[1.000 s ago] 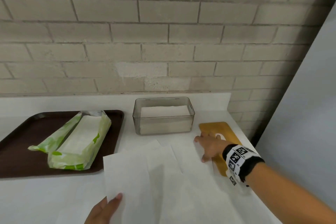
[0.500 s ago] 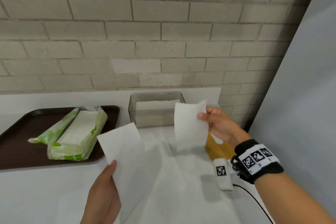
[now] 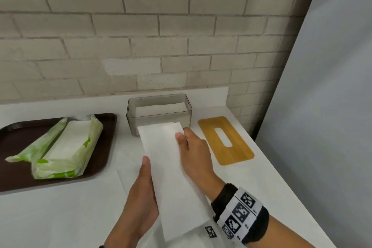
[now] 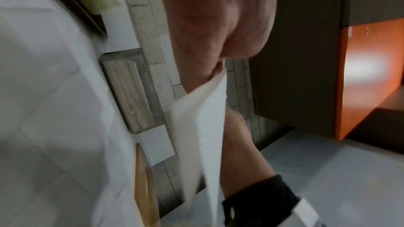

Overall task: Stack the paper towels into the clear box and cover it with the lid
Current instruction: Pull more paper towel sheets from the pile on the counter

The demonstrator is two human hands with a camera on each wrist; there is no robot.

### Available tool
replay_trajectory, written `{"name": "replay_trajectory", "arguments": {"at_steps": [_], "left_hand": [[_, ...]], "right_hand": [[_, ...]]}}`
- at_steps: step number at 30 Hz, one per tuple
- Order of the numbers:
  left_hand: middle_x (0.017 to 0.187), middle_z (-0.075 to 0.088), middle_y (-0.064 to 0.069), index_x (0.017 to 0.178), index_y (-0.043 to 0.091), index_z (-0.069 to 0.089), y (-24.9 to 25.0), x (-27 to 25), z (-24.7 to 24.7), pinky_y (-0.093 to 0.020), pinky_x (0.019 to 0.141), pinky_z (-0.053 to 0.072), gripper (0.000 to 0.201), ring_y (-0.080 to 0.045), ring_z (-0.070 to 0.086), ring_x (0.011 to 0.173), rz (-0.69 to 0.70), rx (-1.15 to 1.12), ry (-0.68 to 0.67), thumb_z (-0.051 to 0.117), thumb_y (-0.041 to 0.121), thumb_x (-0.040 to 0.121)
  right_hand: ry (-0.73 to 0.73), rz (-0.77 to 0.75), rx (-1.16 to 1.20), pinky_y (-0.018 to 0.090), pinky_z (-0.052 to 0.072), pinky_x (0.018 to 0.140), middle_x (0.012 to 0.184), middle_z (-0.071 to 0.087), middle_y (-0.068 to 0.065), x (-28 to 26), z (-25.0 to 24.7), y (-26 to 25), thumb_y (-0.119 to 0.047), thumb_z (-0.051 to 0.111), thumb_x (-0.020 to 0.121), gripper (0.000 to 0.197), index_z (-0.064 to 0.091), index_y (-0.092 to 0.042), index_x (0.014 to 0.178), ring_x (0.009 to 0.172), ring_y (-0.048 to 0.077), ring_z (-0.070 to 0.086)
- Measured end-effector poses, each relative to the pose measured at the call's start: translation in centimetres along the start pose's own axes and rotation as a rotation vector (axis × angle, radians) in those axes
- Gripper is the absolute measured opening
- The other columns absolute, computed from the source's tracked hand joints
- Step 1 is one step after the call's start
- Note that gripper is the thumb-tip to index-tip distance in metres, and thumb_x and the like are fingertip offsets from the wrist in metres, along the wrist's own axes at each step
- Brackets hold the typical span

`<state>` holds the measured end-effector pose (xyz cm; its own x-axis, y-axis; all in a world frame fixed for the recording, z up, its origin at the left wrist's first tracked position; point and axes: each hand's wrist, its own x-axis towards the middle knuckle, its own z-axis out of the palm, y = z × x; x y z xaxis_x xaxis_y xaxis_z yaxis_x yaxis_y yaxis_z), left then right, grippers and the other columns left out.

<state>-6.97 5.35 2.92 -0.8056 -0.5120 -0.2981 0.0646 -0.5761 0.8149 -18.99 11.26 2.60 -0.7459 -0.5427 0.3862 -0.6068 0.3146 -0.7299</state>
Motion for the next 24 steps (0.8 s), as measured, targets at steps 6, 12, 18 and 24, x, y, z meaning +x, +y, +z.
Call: {"name": "replay_trajectory", "arguments": {"at_steps": [6, 12, 18, 24], "left_hand": [[0.11, 0.069, -0.011, 0.116, 0.011, 0.061, -0.8, -0.1, -1.9, -0.051, 0.098, 0.045, 0.026, -0.034, 0.064, 0.101, 0.022, 0.134, 0.207, 0.053, 0.022, 0.094], [0.109, 0.068, -0.014, 0.117, 0.009, 0.062, -0.1, -0.9, -4.9, -0.048, 0.094, 0.046, 0.03, -0.036, 0.062, 0.101, 0.05, 0.104, 0.288, 0.055, 0.024, 0.091], [0.116, 0.066, -0.014, 0.121, 0.009, 0.061, -1.4, -0.8, -4.7, -0.054, 0.103, 0.04, 0.038, -0.037, 0.06, 0.108, 0.014, 0.106, 0.288, 0.059, 0.028, 0.088], [0.115, 0.066, -0.014, 0.122, 0.007, 0.059, -1.8, -0.7, -3.5, -0.052, 0.101, 0.042, 0.038, -0.036, 0.061, 0.105, -0.026, 0.138, 0.242, 0.058, 0.027, 0.09]], "right_hand": [[-0.145, 0.12, 0.16, 0.031, 0.046, 0.062, 0.071, 0.054, -0.003, 0.7, -2.0, 2.6, -0.013, 0.047, 0.095, 0.011, 0.05, -0.024, 0.093, 0.066, 0.014, 0.052], [-0.494, 0.568, -0.543, 0.021, 0.037, 0.052, 0.078, 0.056, 0.003, 1.5, -9.7, 11.8, -0.014, 0.05, 0.091, 0.01, 0.057, -0.007, 0.088, 0.066, 0.016, 0.051], [-0.658, 0.713, -0.617, 0.023, 0.045, 0.065, 0.098, 0.055, 0.002, -0.5, -8.6, 13.1, -0.036, 0.074, 0.077, 0.059, 0.044, -0.009, 0.12, 0.083, 0.018, 0.056], [-0.523, 0.705, -0.581, 0.033, 0.045, 0.095, 0.125, 0.054, 0.002, -0.9, -7.5, 13.3, -0.027, 0.078, 0.073, 0.06, 0.049, -0.016, 0.125, 0.113, 0.024, 0.053]]}}
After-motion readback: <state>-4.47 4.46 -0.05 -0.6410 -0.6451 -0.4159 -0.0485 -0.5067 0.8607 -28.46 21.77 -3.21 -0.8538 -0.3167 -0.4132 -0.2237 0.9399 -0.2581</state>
